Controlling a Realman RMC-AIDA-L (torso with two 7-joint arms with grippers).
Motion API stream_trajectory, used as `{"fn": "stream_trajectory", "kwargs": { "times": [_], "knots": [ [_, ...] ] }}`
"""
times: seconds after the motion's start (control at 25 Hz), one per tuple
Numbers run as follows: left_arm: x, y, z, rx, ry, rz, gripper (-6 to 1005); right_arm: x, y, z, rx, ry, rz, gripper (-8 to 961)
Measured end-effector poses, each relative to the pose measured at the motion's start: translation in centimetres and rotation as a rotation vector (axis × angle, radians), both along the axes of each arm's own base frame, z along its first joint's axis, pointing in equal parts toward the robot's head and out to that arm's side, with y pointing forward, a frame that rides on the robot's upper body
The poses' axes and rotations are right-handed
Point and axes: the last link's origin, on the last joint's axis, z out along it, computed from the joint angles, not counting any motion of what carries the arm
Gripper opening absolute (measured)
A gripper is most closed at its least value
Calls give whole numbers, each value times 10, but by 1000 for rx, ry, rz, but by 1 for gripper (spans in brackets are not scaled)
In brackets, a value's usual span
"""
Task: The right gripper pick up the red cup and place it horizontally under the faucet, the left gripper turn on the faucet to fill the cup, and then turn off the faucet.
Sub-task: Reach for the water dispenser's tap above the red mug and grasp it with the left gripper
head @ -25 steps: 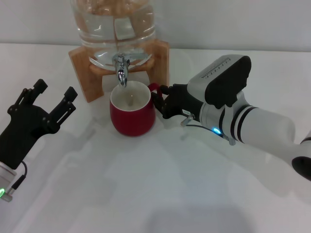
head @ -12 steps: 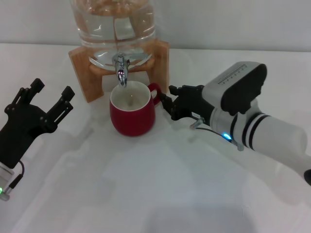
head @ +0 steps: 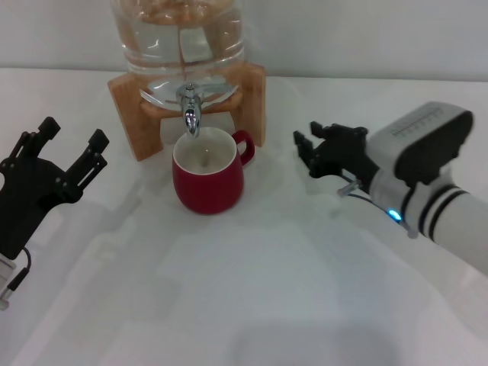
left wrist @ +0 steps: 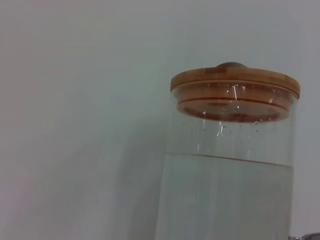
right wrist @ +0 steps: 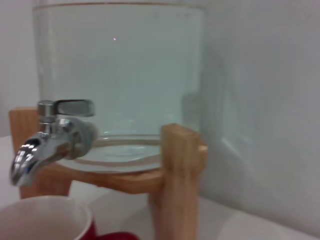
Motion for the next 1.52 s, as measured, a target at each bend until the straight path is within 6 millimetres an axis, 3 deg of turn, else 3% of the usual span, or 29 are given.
{"fn": "stream_trajectory", "kwargs": {
  "times": [0.56,1.2,1.52],
  "knots": [
    [3,8,7,56,-11,-1,858,41,-35,34,208,96,73,361],
    [12,16,7,57,-18,-37,857,72,-53,42,244,83,50,406],
    [16,15,12,87,-43,-61,857,75,-57,46,262,96,54,721]
  ]
}}
